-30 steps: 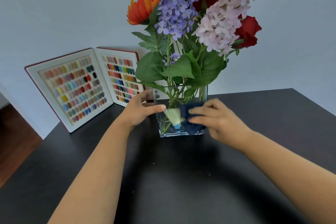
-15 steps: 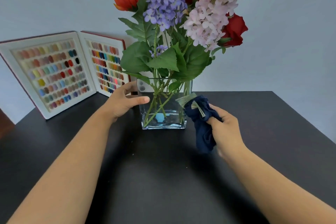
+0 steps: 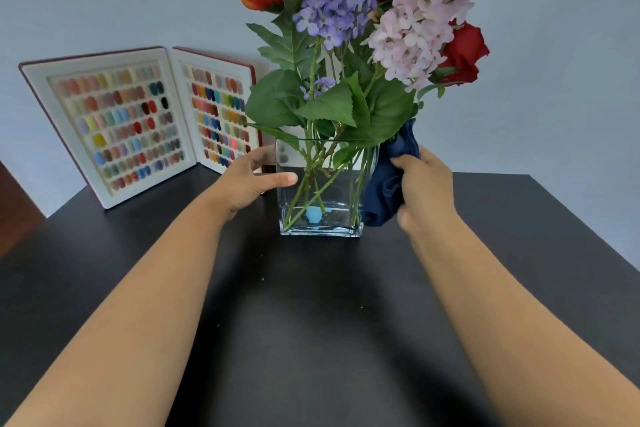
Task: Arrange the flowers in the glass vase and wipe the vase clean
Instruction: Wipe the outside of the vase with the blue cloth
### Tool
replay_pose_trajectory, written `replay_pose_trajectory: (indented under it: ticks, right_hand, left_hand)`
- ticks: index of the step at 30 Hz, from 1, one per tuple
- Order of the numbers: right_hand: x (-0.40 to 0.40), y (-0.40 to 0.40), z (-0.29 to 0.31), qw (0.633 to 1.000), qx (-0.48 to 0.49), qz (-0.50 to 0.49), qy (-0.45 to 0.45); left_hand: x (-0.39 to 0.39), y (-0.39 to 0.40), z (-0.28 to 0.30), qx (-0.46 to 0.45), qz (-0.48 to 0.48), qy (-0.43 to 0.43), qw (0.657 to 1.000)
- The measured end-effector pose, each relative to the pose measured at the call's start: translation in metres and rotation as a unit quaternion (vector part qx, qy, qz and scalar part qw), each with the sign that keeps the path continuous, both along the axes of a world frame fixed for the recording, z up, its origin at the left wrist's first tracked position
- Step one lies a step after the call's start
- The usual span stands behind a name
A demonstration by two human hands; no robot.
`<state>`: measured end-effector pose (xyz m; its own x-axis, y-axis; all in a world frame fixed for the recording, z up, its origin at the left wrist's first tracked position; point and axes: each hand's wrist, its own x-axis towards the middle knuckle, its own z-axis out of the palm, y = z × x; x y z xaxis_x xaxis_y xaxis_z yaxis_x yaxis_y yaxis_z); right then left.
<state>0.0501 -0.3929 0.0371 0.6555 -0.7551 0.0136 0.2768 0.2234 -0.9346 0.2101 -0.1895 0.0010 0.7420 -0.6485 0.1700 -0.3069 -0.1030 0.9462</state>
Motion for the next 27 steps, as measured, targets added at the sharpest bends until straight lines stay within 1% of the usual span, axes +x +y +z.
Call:
replay_pose_trajectory:
  ticks: [2,4,6,7,9,11,14,16,18,21,24,27]
  right_hand:
    - [-0.001,-0.005,-0.01,0.999,-0.027,-0.003,0.031]
    - [-0.005,-0.005,-0.03,0.995,-0.044,0.005,0.088]
    - [-0.009,-0.003,-0.048,0.988,-0.042,0.017,0.145]
    - [-0.01,-0.003,-0.051,0.986,-0.034,0.021,0.16]
    - [-0.009,-0.006,-0.047,0.988,-0.005,0.029,0.151]
    - [-0.007,-0.013,-0.034,0.993,0.018,0.037,0.115]
    - [-0.006,-0.017,-0.018,0.997,0.02,0.042,0.062]
    - [-0.006,-0.014,-0.018,0.998,0.016,0.044,0.043]
    - [-0.008,-0.01,-0.026,0.998,0.011,0.036,0.046]
    - [-0.01,-0.004,-0.042,0.996,0.001,0.028,0.086]
    - [-0.009,-0.006,-0.043,0.991,0.039,0.032,0.125]
    - [-0.007,-0.013,-0.025,0.989,0.077,0.043,0.116]
  left_hand:
    - [0.0,0.0,0.001,0.001,0.004,0.0,1.0]
    - [0.0,-0.001,0.002,-0.001,0.009,-0.003,1.0]
    - [0.001,-0.001,0.001,-0.002,0.011,-0.005,1.0]
    - [0.002,-0.002,0.0,-0.002,0.011,-0.006,1.0]
    - [0.002,-0.002,0.0,-0.001,0.013,-0.01,1.0]
    - [0.001,-0.002,0.001,0.0,0.013,-0.007,1.0]
    - [0.0,-0.002,0.002,0.001,0.009,-0.004,1.0]
    - [0.0,-0.002,0.003,0.003,0.007,-0.003,1.0]
    - [-0.001,-0.001,0.004,0.004,0.005,-0.002,1.0]
    - [-0.003,-0.001,0.006,0.002,0.0,0.004,1.0]
    - [-0.002,-0.001,0.006,0.004,-0.001,0.007,1.0]
    - [-0.002,-0.002,0.005,0.006,-0.002,0.008,1.0]
